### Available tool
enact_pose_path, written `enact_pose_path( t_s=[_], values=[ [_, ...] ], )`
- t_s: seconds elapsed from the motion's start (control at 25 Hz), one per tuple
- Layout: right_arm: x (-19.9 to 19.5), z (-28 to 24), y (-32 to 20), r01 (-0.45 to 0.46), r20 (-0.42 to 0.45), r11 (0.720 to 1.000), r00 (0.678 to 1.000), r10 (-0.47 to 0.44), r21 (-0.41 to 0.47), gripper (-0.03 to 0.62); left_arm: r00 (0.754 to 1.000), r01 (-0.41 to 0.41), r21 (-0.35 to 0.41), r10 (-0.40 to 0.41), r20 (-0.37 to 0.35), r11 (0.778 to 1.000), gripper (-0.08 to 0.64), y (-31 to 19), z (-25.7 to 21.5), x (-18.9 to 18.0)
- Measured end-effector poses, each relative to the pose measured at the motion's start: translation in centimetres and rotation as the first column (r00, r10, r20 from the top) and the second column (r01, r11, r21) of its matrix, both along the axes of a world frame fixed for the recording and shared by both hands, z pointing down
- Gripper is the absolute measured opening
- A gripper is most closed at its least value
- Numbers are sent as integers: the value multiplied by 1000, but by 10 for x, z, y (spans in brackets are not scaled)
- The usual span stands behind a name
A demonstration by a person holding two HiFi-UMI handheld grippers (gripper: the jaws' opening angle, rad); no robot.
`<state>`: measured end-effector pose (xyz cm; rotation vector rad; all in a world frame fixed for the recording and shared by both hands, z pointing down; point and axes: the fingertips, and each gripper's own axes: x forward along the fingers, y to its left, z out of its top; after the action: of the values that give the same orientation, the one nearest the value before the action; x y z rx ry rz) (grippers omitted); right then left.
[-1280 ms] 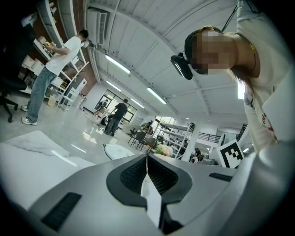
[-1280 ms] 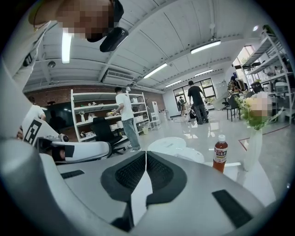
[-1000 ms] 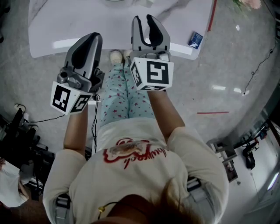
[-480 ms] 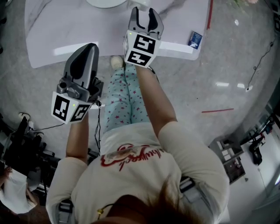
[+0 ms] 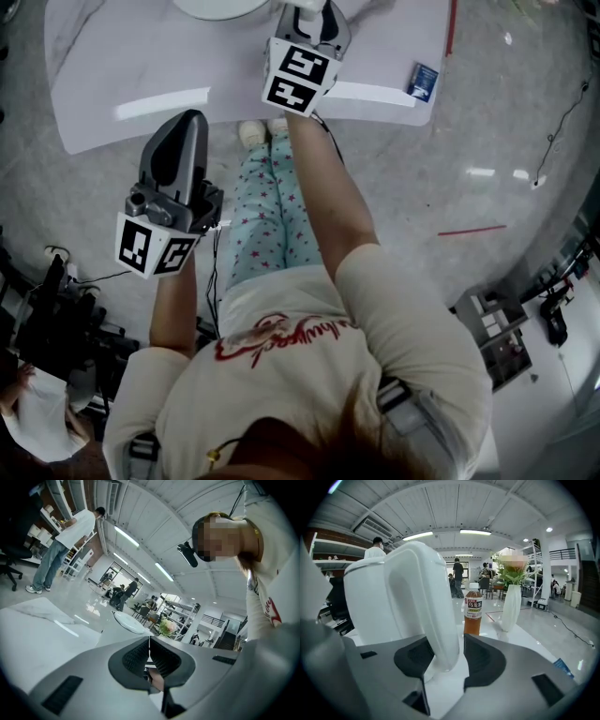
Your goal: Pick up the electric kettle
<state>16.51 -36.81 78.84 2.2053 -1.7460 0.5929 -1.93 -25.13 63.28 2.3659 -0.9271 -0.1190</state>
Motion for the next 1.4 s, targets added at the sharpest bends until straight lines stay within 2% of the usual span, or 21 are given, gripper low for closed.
enact_pose_path(
  t_s=[0.44,0.6,0.72,0.8,0.84,0.92,1.12,1.4],
  values=[
    [9,19,-20,-29,-31,1000,999,29,3,172,1000,9,-42,-9,2,999,12,-6,16,-7],
    [15,22,-27,-59,7,998,998,59,32,171,1000,20,-54,-20,0,998,12,-12,19,-10],
    [17,22,-32,-49,64,997,997,45,52,165,1000,16,-65,-16,-8,998,14,-15,17,-10],
    [15,20,-38,-25,121,997,993,17,68,125,1000,12,-66,-13,-8,998,12,-18,15,-10],
    [14,19,-40,-18,151,997,989,6,81,69,1000,12,-67,-13,-7,998,14,-20,14,-11],
    [16,17,-44,-22,191,994,982,2,104,57,1000,17,-68,-17,-4,998,12,-23,11,-13],
    [24,13,-51,-80,283,987,958,38,139,57,999,32,-66,-32,5,997,14,-33,8,-18],
    [23,3,-53,-82,305,981,952,26,173,58,999,52,-66,-52,4,996,13,-37,0,-27]
  ],
)
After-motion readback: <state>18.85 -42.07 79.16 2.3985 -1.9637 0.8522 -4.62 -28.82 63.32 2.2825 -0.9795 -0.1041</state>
